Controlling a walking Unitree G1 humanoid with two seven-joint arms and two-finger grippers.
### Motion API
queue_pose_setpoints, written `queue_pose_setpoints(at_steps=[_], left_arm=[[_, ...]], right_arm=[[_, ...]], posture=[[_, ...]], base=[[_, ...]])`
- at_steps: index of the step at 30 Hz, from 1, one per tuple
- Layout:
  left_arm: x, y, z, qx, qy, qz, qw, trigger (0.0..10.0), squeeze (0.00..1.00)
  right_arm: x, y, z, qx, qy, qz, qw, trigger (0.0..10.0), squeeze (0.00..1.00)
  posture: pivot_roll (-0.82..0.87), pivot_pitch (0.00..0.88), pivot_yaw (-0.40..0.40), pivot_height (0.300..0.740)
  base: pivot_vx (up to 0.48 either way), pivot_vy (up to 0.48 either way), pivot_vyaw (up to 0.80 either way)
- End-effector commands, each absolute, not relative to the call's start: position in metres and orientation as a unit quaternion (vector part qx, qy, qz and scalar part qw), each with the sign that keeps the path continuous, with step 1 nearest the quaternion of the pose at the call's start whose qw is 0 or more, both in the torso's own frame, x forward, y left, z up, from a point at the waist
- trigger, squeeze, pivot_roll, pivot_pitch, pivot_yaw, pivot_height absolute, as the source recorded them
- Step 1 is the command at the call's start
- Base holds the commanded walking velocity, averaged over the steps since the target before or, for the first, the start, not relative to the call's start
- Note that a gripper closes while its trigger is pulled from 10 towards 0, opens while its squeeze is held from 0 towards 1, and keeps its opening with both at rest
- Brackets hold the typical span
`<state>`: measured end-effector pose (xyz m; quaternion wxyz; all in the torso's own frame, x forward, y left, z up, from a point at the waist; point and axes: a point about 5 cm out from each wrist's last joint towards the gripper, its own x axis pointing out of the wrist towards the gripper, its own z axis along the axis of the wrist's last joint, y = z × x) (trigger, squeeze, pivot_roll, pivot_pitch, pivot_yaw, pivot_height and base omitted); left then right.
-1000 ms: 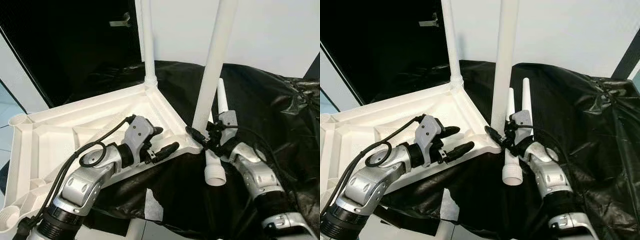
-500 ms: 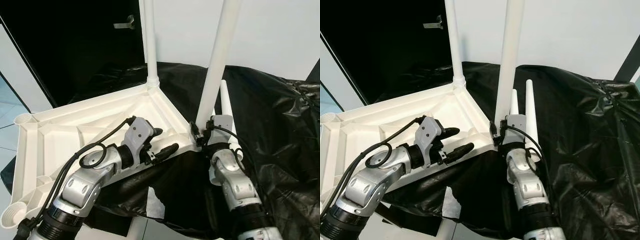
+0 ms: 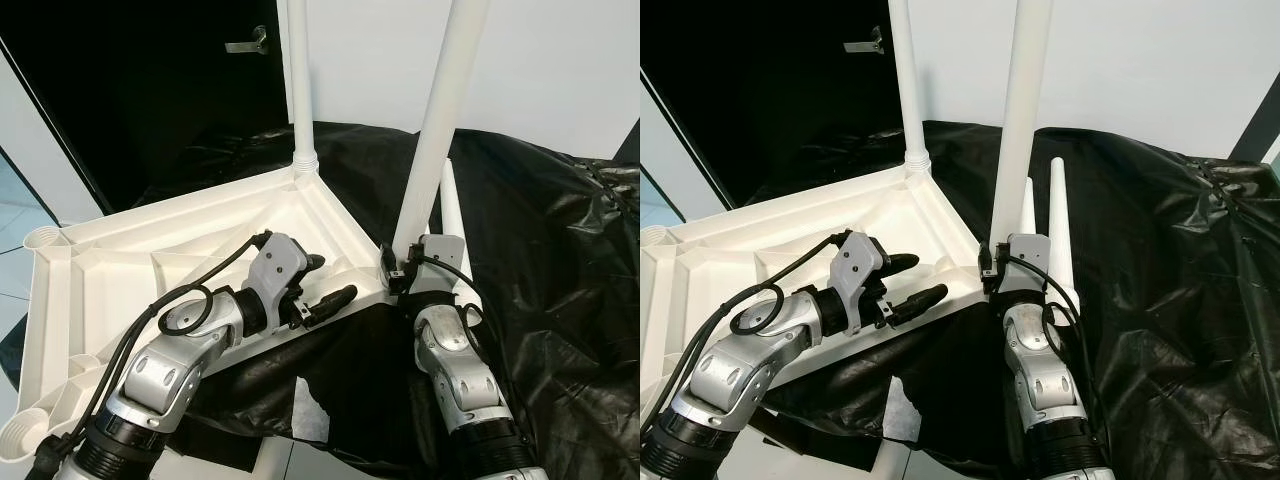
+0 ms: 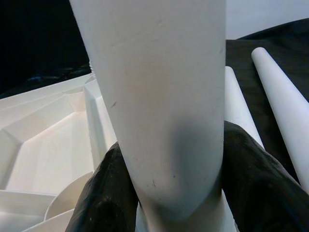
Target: Building children table
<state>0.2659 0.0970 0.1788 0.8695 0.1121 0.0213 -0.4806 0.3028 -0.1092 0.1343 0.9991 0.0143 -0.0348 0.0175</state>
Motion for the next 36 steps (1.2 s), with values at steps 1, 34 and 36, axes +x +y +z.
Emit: queue_pose_setpoints(at_steps=[1,34,36], left_arm=[[0.264,0.095,0.176,0.117,0.027,-0.507,0.854,10.0,0.00],[0.261,0.088,0.172,0.120,0.032,-0.515,0.848,10.0,0.00],[0.261,0.089,0.170,0.126,0.037,-0.515,0.847,10.0,0.00]], right_arm=[[0.301,-0.113,0.126,0.017,-0.014,0.010,1.000,10.0,0.00],[0.331,-0.148,0.147,-0.069,-0.022,0.326,0.943,10.0,0.00],[0.334,-0.146,0.146,-0.078,-0.014,0.345,0.935,0.4,0.00]], posture=[[0.03,0.000,0.008,0.740],[0.03,0.000,0.015,0.740],[0.03,0.000,0.014,0.740]], base=[[0.000,0.000,0.00],[0.000,0.000,0.00],[0.000,0.000,0.00]])
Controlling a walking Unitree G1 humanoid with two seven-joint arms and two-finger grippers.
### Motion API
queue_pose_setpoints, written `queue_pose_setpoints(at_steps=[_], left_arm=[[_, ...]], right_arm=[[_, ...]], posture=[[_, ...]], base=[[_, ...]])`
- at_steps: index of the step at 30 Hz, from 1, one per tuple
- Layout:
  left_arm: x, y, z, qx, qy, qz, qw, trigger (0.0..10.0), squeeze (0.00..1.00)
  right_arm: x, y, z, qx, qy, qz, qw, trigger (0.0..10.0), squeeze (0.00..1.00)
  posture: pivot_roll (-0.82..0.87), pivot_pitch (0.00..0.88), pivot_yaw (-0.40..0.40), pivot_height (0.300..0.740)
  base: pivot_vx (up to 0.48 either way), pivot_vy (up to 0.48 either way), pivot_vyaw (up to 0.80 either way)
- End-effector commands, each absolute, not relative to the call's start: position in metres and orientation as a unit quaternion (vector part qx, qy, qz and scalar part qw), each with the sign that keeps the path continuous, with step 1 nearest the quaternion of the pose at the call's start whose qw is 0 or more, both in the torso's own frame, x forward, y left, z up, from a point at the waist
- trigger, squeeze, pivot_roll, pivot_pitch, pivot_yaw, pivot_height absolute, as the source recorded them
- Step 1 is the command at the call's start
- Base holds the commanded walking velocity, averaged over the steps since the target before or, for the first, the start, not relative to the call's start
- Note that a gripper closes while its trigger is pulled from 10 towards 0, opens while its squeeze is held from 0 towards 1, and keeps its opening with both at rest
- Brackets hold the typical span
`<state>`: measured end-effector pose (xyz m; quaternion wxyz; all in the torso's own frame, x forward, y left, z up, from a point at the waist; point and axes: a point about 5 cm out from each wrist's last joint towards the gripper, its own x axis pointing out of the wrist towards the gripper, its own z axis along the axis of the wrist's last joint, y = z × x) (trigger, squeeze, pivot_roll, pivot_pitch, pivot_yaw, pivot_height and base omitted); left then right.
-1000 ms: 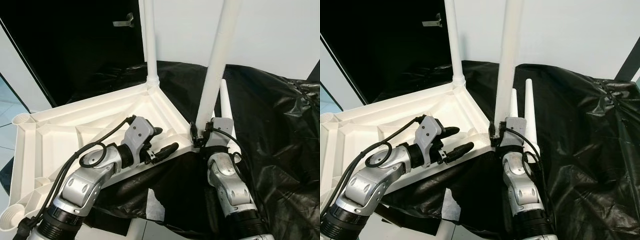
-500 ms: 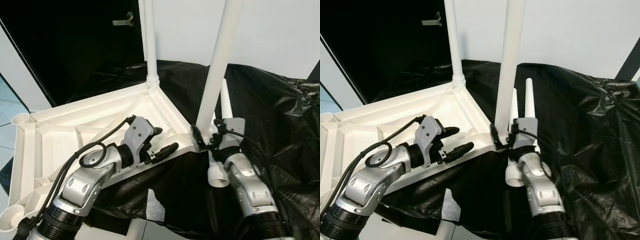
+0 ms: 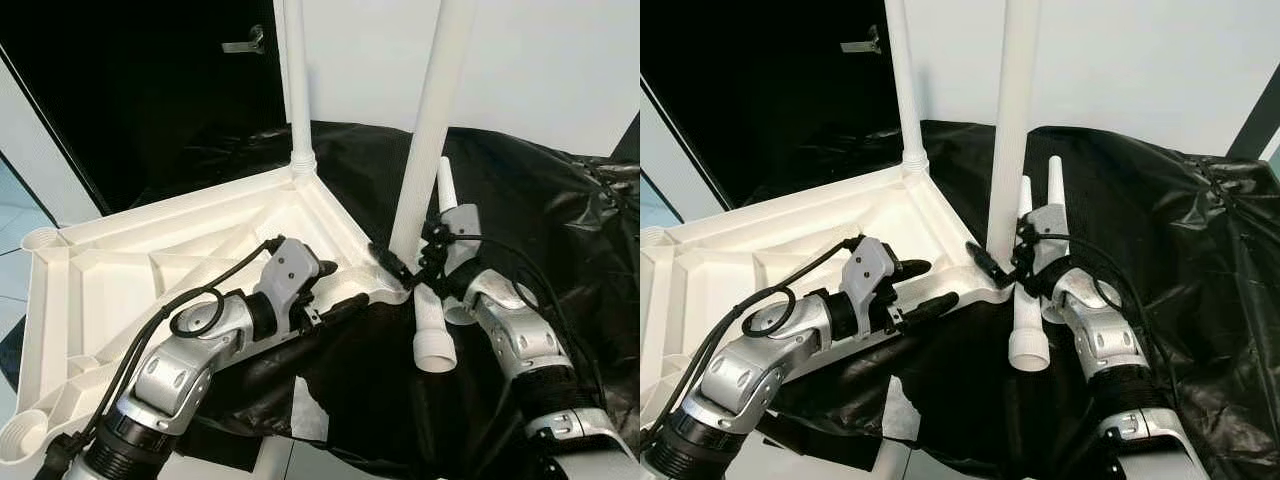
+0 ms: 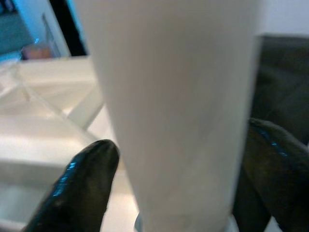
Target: Building children table
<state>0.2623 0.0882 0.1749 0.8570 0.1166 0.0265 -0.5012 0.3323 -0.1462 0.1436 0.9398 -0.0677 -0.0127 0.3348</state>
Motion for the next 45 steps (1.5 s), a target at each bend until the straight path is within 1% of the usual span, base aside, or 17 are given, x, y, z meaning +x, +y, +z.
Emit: queue_pose_setpoints(at_steps=[1,2,11,13,17,19,20,21,22,23,24,27,30,35,40,41,45], left_arm=[[0.261,0.089,0.170,0.126,0.037,-0.515,0.847,10.0,0.00],[0.261,0.090,0.168,0.129,0.039,-0.514,0.847,10.0,0.00],[0.262,0.092,0.167,0.135,0.043,-0.506,0.851,10.0,0.00],[0.262,0.092,0.165,0.135,0.045,-0.504,0.852,10.0,0.00],[0.261,0.092,0.165,0.135,0.046,-0.504,0.852,10.0,0.00],[0.261,0.092,0.165,0.135,0.046,-0.504,0.852,10.0,0.00],[0.261,0.092,0.165,0.136,0.046,-0.505,0.851,10.0,0.00],[0.261,0.092,0.165,0.136,0.046,-0.505,0.851,10.0,0.00],[0.261,0.092,0.165,0.136,0.046,-0.506,0.851,10.0,0.00],[0.261,0.092,0.165,0.136,0.046,-0.506,0.851,10.0,0.00],[0.260,0.091,0.165,0.136,0.046,-0.507,0.850,10.0,0.00],[0.260,0.092,0.165,0.136,0.046,-0.507,0.850,10.0,0.00],[0.259,0.092,0.165,0.137,0.047,-0.508,0.849,10.0,0.00],[0.258,0.091,0.165,0.135,0.047,-0.509,0.848,10.0,0.00],[0.258,0.092,0.164,0.137,0.048,-0.509,0.848,10.0,0.00],[0.258,0.092,0.165,0.137,0.048,-0.509,0.849,10.0,0.00],[0.258,0.092,0.165,0.137,0.047,-0.508,0.849,10.0,0.00]], right_arm=[[0.334,-0.146,0.146,-0.078,-0.014,0.345,0.935,0.4,0.00],[0.336,-0.146,0.145,-0.082,-0.012,0.350,0.933,0.0,0.00],[0.339,-0.149,0.139,-0.074,-0.004,0.333,0.940,0.0,0.00],[0.338,-0.146,0.136,-0.064,0.001,0.277,0.959,0.0,0.00],[0.338,-0.145,0.134,-0.064,0.004,0.256,0.964,0.0,0.00],[0.336,-0.141,0.132,-0.055,0.006,0.224,0.973,0.0,0.00],[0.335,-0.138,0.129,-0.050,0.007,0.185,0.981,0.0,0.00],[0.335,-0.138,0.129,-0.050,0.007,0.185,0.981,0.0,0.00],[0.333,-0.135,0.126,-0.039,0.011,0.141,0.989,9.6,0.00],[0.333,-0.135,0.126,-0.039,0.011,0.141,0.989,9.6,0.00],[0.329,-0.124,0.125,-0.021,0.007,0.080,0.997,10.0,0.00],[0.328,-0.121,0.125,-0.020,0.004,0.066,0.998,10.0,0.00],[0.324,-0.110,0.123,-0.018,0.009,0.012,1.000,10.0,0.00],[0.322,-0.101,0.126,-0.012,0.003,0.027,1.000,10.0,0.00],[0.319,-0.102,0.133,0.001,-0.020,0.037,0.999,10.0,0.00],[0.318,-0.103,0.134,0.004,-0.027,0.038,0.999,10.0,1.00],[0.316,-0.106,0.137,0.010,-0.037,0.049,0.998,10.0,1.00]], posture=[[0.03,0.000,0.014,0.740],[0.03,0.000,0.010,0.740],[0.04,0.000,0.001,0.740],[0.03,0.000,0.002,0.740],[0.03,0.000,0.003,0.740],[0.03,0.000,0.004,0.740],[0.03,0.000,0.006,0.740],[0.03,0.000,0.006,0.740],[0.03,0.000,0.007,0.740],[0.03,0.000,0.007,0.740],[0.03,0.000,0.010,0.740],[0.03,0.000,0.010,0.740],[0.03,0.000,0.011,0.740],[0.03,0.000,0.010,0.740],[0.03,0.000,0.005,0.740],[0.03,0.000,0.005,0.740],[0.03,0.000,0.004,0.740]], base=[[0.000,0.000,0.00],[0.000,0.000,0.00],[0.000,0.000,0.00],[0.000,0.000,0.00],[0.000,0.000,0.00],[0.000,0.000,0.00],[0.000,0.000,0.00],[0.000,0.000,0.00],[0.000,0.000,0.00],[0.000,0.000,0.00],[0.000,0.000,0.00],[0.000,0.000,0.00],[0.000,0.000,0.00],[0.000,0.000,0.00],[0.000,0.000,0.00],[0.000,0.000,0.00],[0.000,0.000,0.00]])
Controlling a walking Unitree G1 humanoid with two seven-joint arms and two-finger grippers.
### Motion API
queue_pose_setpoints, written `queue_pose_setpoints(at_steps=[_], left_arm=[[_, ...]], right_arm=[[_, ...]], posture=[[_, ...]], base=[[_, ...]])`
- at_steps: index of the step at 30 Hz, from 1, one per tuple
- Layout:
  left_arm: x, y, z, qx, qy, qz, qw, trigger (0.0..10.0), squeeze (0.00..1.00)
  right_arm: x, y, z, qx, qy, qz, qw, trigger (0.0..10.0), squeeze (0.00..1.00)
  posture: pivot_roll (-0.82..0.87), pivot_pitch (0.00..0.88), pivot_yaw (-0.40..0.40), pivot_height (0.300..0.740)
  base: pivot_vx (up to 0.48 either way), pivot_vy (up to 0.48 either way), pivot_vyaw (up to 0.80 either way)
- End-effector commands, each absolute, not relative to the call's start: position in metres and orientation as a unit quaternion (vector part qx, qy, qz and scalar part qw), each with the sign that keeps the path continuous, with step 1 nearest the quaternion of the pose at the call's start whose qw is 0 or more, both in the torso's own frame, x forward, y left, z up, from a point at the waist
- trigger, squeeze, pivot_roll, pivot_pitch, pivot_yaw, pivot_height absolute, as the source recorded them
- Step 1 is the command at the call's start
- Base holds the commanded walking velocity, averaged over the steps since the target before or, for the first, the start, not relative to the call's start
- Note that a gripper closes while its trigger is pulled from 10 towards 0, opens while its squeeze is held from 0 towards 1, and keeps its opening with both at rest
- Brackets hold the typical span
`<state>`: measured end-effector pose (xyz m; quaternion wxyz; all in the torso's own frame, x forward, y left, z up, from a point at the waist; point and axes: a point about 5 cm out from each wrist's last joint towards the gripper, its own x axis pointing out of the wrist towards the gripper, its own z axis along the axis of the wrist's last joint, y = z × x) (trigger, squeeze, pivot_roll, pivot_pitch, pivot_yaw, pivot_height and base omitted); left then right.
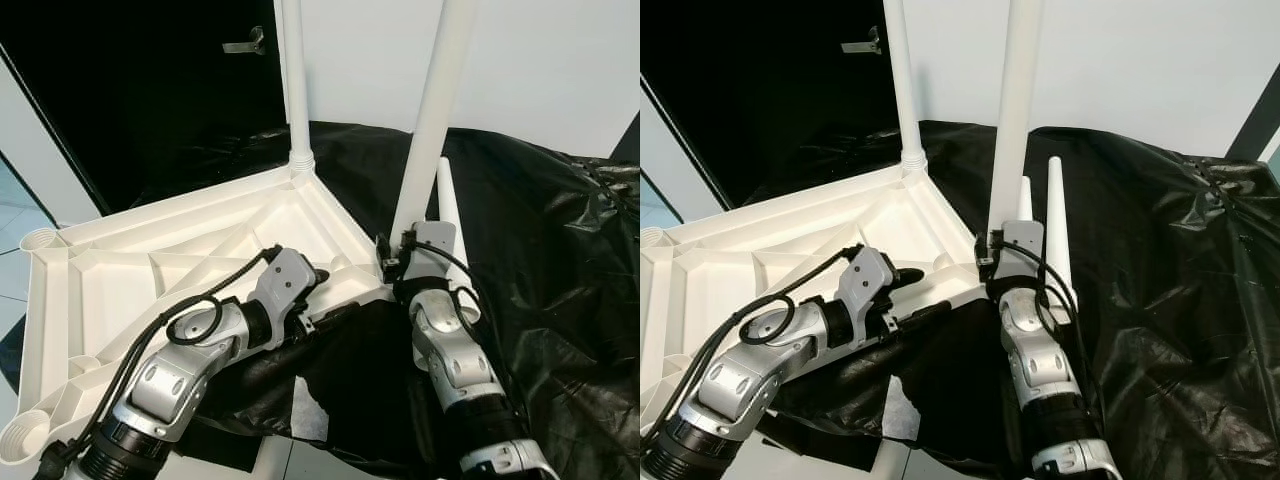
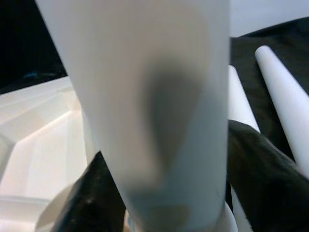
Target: Building children table
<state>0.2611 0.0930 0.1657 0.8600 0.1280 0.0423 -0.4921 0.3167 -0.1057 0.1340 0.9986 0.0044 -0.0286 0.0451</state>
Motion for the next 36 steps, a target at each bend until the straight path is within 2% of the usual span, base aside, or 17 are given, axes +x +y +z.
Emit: queue_pose_setpoints(at_steps=[1,6,9,10,11,12,18,25,26,27,28,29,36], left_arm=[[0.258,0.092,0.164,0.138,0.047,-0.508,0.849,10.0,0.00],[0.258,0.091,0.164,0.139,0.047,-0.508,0.848,10.0,0.00],[0.258,0.091,0.164,0.141,0.047,-0.509,0.848,10.0,0.00],[0.258,0.091,0.165,0.141,0.046,-0.510,0.847,10.0,0.00],[0.259,0.091,0.165,0.142,0.046,-0.510,0.847,10.0,0.00],[0.259,0.091,0.165,0.142,0.046,-0.510,0.847,10.0,0.00],[0.261,0.090,0.165,0.144,0.042,-0.513,0.845,10.0,0.00],[0.265,0.091,0.169,0.146,0.036,-0.510,0.847,10.0,0.00],[0.265,0.091,0.169,0.147,0.036,-0.509,0.847,10.0,0.00],[0.265,0.092,0.169,0.148,0.036,-0.507,0.848,10.0,0.00],[0.265,0.092,0.169,0.148,0.036,-0.507,0.848,10.0,0.00],[0.265,0.093,0.169,0.148,0.036,-0.505,0.850,10.0,0.00],[0.266,0.097,0.170,0.151,0.037,-0.497,0.854,10.0,0.00]], right_arm=[[0.315,-0.110,0.138,0.009,-0.043,0.055,0.998,10.0,1.00],[0.311,-0.120,0.141,0.014,-0.054,0.075,0.996,10.0,1.00],[0.307,-0.131,0.142,0.018,-0.058,0.119,0.991,10.0,1.00],[0.306,-0.135,0.142,0.019,-0.058,0.138,0.989,10.0,0.09],[0.305,-0.139,0.141,0.016,-0.058,0.158,0.986,10.0,0.09],[0.307,-0.144,0.141,0.005,-0.055,0.182,0.982,10.0,0.00],[0.317,-0.154,0.141,-0.024,-0.040,0.257,0.965,10.0,0.00],[0.338,-0.150,0.149,-0.053,-0.018,0.332,0.942,10.0,0.00],[0.341,-0.148,0.150,-0.063,-0.014,0.339,0.938,9.3,0.00],[0.343,-0.147,0.149,-0.067,-0.008,0.349,0.935,3.8,0.00],[0.343,-0.147,0.149,-0.067,-0.008,0.349,0.935,3.8,0.00],[0.345,-0.146,0.148,-0.074,-0.003,0.354,0.932,0.0,0.00],[0.346,-0.150,0.143,-0.082,0.018,0.357,0.930,0.0,0.00]], posture=[[0.03,0.000,0.004,0.740],[0.02,0.000,0.003,0.740],[0.02,0.000,0.003,0.740],[0.02,0.000,0.004,0.740],[0.02,0.000,0.007,0.740],[0.02,0.000,0.007,0.740],[0.01,0.000,0.011,0.740],[0.02,0.000,0.004,0.740],[0.03,0.000,0.002,0.740],[0.03,0.000,0.001,0.740],[0.03,0.000,0.001,0.740],[0.04,0.000,-0.002,0.740],[0.05,0.000,-0.008,0.740]], base=[[0.000,0.000,0.00],[0.000,0.000,0.00],[0.000,0.000,0.00],[0.000,0.000,0.00],[0.000,0.000,0.00],[0.000,0.000,0.00],[0.000,0.000,0.00],[0.000,0.000,0.00],[0.000,0.000,0.00],[0.000,0.000,0.00],[0.000,0.000,0.00],[0.000,0.000,0.00],[0.000,0.000,0.00]])
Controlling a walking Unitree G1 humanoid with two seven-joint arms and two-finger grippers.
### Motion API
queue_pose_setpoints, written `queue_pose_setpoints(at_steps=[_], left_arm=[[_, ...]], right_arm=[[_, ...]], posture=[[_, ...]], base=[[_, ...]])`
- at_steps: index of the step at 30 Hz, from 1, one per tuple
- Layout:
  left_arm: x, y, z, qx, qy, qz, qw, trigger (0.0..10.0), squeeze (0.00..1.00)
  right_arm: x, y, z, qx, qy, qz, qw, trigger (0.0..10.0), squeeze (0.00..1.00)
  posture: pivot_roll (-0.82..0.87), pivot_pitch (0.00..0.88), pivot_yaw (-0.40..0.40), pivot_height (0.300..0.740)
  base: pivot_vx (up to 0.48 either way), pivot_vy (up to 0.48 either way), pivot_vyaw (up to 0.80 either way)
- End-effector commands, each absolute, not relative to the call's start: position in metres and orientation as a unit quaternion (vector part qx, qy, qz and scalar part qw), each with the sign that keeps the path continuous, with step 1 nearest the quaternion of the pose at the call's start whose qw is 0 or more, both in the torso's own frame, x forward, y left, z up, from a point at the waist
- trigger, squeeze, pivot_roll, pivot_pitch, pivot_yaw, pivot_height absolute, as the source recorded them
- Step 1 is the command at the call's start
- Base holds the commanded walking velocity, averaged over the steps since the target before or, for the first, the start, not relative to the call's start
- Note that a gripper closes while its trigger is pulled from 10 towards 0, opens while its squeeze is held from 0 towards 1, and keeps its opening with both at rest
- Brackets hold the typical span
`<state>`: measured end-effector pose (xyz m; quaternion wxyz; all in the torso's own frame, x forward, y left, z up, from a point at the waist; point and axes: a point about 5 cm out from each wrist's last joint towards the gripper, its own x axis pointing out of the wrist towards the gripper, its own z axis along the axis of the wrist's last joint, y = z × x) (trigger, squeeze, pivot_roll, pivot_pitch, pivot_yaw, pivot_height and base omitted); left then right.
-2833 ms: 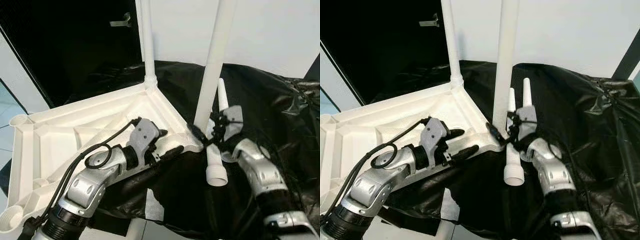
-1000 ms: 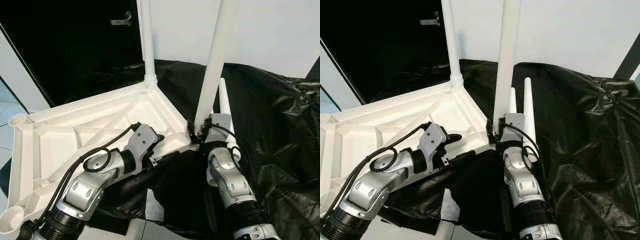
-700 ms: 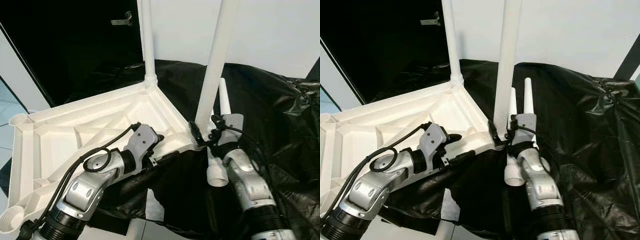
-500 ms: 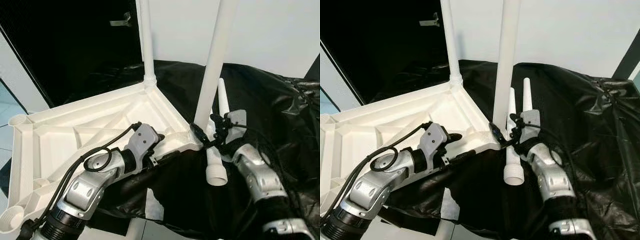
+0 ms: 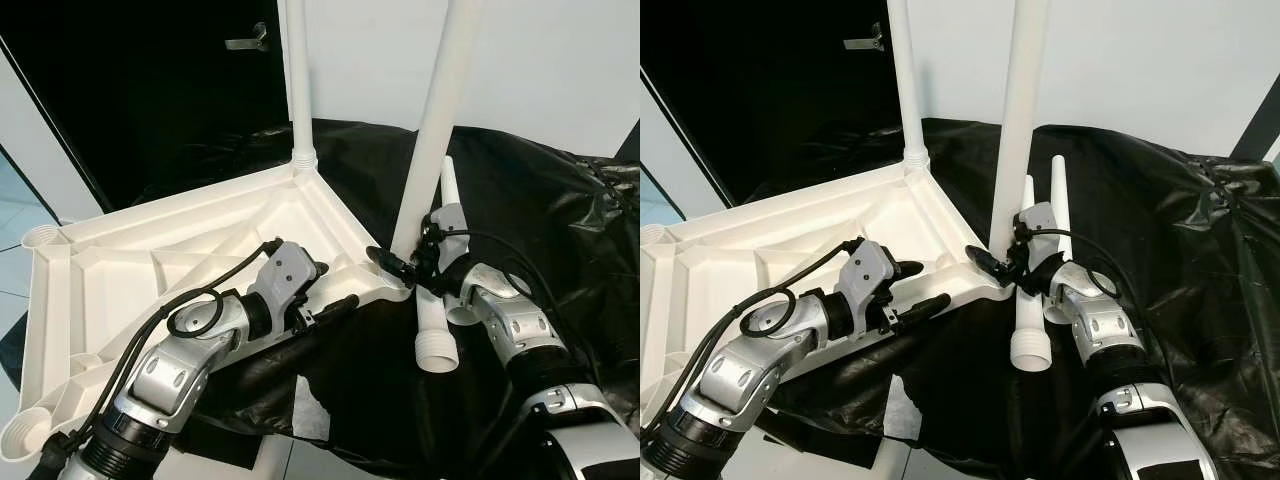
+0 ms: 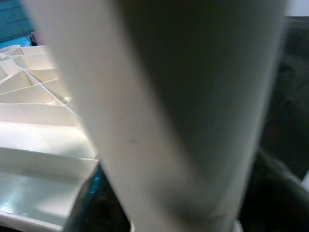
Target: Building children table
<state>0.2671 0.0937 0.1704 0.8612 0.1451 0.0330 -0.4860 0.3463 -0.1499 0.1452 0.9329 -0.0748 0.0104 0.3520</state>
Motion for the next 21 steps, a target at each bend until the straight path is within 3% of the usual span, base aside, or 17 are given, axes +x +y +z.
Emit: queue_pose_setpoints(at_steps=[1,7,8,9,10,11,21], left_arm=[[0.266,0.097,0.170,0.151,0.037,-0.497,0.854,10.0,0.00],[0.266,0.099,0.168,0.153,0.041,-0.492,0.856,10.0,0.00],[0.266,0.099,0.168,0.154,0.042,-0.491,0.857,10.0,0.00],[0.267,0.100,0.168,0.154,0.042,-0.490,0.857,10.0,0.00],[0.267,0.100,0.168,0.154,0.042,-0.490,0.857,10.0,0.00],[0.267,0.099,0.167,0.154,0.043,-0.489,0.858,10.0,0.00],[0.269,0.100,0.165,0.157,0.048,-0.481,0.861,10.0,0.00]], right_arm=[[0.346,-0.150,0.143,-0.082,0.018,0.357,0.930,0.0,0.00],[0.348,-0.158,0.136,-0.078,0.029,0.317,0.945,0.0,0.00],[0.349,-0.157,0.135,-0.069,0.029,0.295,0.953,2.6,0.00],[0.350,-0.156,0.134,-0.062,0.030,0.281,0.957,8.0,0.00],[0.350,-0.156,0.134,-0.062,0.030,0.281,0.957,8.0,0.00],[0.350,-0.155,0.133,-0.060,0.032,0.260,0.963,10.0,0.00],[0.347,-0.133,0.129,-0.042,0.028,0.106,0.993,10.0,0.00]], posture=[[0.05,0.000,-0.008,0.740],[0.04,0.000,-0.004,0.740],[0.04,0.000,-0.003,0.740],[0.04,0.000,-0.003,0.740],[0.04,0.000,-0.003,0.740],[0.04,0.000,0.001,0.740],[0.03,0.000,0.009,0.740]], base=[[0.000,0.000,0.00],[0.000,0.000,0.00],[0.000,0.000,0.00],[0.000,0.000,0.00],[0.000,0.000,0.00],[0.000,0.000,0.00],[0.000,0.000,0.00]])
